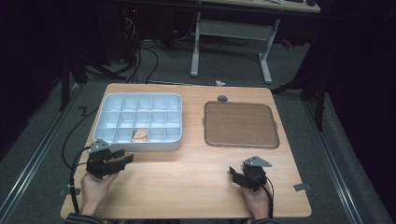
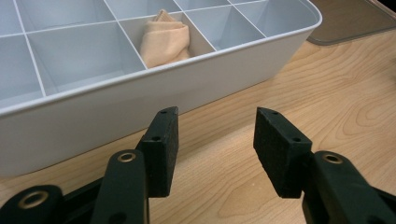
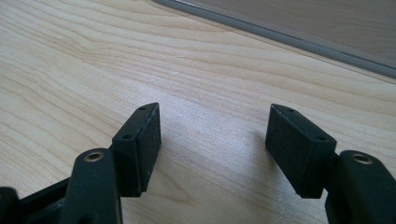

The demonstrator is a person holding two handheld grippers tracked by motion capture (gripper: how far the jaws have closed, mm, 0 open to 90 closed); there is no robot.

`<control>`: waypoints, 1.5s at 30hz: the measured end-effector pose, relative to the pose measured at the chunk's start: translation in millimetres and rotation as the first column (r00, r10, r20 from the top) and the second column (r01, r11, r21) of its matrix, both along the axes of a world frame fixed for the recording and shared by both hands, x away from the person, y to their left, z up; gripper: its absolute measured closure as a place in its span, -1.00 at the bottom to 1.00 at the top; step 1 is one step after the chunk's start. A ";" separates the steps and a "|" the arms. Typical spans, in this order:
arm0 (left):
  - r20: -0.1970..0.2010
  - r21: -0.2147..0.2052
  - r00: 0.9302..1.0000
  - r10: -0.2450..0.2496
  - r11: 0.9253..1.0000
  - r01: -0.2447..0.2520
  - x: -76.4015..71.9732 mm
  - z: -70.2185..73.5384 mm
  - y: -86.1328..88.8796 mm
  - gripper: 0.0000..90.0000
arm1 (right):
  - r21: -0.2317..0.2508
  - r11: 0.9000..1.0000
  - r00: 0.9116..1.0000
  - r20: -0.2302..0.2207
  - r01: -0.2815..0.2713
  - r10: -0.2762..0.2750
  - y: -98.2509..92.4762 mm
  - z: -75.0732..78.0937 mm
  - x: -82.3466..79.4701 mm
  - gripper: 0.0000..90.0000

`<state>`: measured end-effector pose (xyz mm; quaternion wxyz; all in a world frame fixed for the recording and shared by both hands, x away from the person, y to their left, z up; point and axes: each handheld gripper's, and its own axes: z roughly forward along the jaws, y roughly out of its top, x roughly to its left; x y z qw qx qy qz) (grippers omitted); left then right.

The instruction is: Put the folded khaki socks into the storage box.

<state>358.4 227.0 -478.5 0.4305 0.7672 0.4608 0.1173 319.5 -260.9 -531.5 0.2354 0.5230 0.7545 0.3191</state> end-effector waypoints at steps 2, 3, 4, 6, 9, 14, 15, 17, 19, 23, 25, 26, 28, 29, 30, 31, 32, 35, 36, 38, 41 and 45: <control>-0.002 0.003 1.000 -0.003 1.000 0.003 0.0 -2.2 -1.3 0.12 | 0.000 1.000 1.000 0.000 -0.001 0.001 0.0 0.0 0.0 -0.20; -0.004 0.004 1.000 -0.003 1.000 0.004 -0.1 -3.8 -2.3 0.12 | 0.000 1.000 1.000 0.000 0.000 0.000 0.0 0.0 0.0 -0.20; -0.008 0.008 1.000 -0.007 1.000 0.007 -0.2 -5.1 -3.0 0.11 | 0.000 1.000 1.000 0.000 0.000 0.000 0.0 0.0 0.0 -0.20; -0.011 0.010 1.000 -0.006 1.000 0.006 -0.6 -8.1 -4.5 0.10 | 0.000 1.000 1.000 0.000 0.000 0.000 0.0 0.0 0.0 -0.20; -0.017 0.012 1.000 -0.004 1.000 0.005 -1.2 -11.9 -6.2 0.07 | 0.000 1.000 1.000 0.000 0.000 0.000 0.0 0.0 0.0 -0.20; -0.034 0.022 0.999 -0.009 1.000 0.010 -1.5 -18.0 -9.5 0.10 | 0.000 1.000 1.000 0.000 0.000 0.000 0.0 0.0 0.0 -0.20; -0.034 0.027 0.999 -0.013 1.000 0.014 -1.5 -19.7 -10.6 0.09 | 0.000 1.000 1.000 0.000 0.000 0.000 0.0 0.0 0.0 -0.20; -0.036 0.033 0.999 -0.018 0.999 0.019 -1.2 -21.6 -12.0 0.09 | 0.000 1.000 1.000 0.000 -0.001 0.001 0.0 0.0 0.0 -0.20; -0.039 0.038 0.999 -0.018 0.999 0.019 -0.6 -23.7 -13.9 0.09 | 0.000 1.000 1.000 0.000 -0.004 0.004 0.2 0.0 0.0 -0.20; -0.040 0.045 0.999 -0.026 0.999 0.027 -0.1 -27.8 -17.9 0.09 | 0.000 1.000 1.000 -0.001 -0.004 0.004 0.3 0.0 -0.1 -0.20; -0.041 0.052 0.999 -0.026 0.998 0.028 0.0 -30.3 -20.2 0.08 | 0.000 1.000 1.000 -0.001 -0.004 0.004 0.3 0.0 -0.1 -0.20; -0.042 0.057 0.999 -0.027 0.998 0.030 0.3 -31.5 -21.0 0.08 | 0.000 1.000 1.000 -0.001 -0.004 0.004 0.3 0.0 -0.1 -0.20; -0.044 0.061 0.999 -0.028 0.998 0.030 0.5 -34.0 -22.4 0.08 | 0.000 1.000 1.000 -0.001 -0.004 0.004 0.3 0.0 -0.1 -0.20; -0.049 0.064 0.998 -0.028 0.997 0.031 0.5 -35.2 -23.1 0.07 | 0.000 1.000 1.000 -0.001 -0.004 0.004 0.3 0.0 -0.1 -0.20; -0.046 0.064 0.999 -0.027 0.998 0.030 0.7 -36.1 -23.5 0.07 | 0.000 1.000 1.000 -0.001 -0.004 0.004 0.3 0.0 -0.1 -0.20; -0.046 0.064 0.999 -0.026 0.998 0.029 0.8 -36.9 -23.8 0.07 | 0.000 1.000 1.000 -0.001 -0.004 0.004 0.3 0.0 -0.1 -0.20; -0.046 0.063 0.999 -0.026 0.998 0.029 0.8 -37.5 -23.9 0.07 | 0.000 1.000 1.000 -0.001 -0.004 0.004 0.3 0.0 -0.1 -0.20; -0.047 0.071 0.999 -0.025 0.997 0.029 1.5 -40.0 -25.1 0.06 | 0.000 1.000 1.000 -0.001 -0.004 0.004 0.3 0.0 -0.1 -0.20; -0.045 0.075 0.999 -0.026 0.997 0.029 1.7 -40.6 -25.9 0.06 | 0.000 1.000 1.000 -0.001 -0.004 0.004 0.3 0.0 -0.1 -0.20; -0.046 0.076 0.999 -0.028 0.997 0.031 2.2 -41.6 -27.1 0.06 | 0.000 1.000 1.000 -0.001 -0.004 0.004 0.3 0.0 -0.2 -0.20; -0.044 0.083 0.999 -0.027 0.996 0.031 3.1 -43.4 -28.9 0.05 | 0.000 1.000 1.000 -0.001 -0.004 0.004 0.3 0.0 -0.2 -0.20; -0.048 0.095 0.998 -0.031 0.995 0.035 4.2 -46.3 -32.1 0.04 | 0.000 1.000 1.000 -0.001 -0.004 0.004 0.3 0.0 -0.2 -0.20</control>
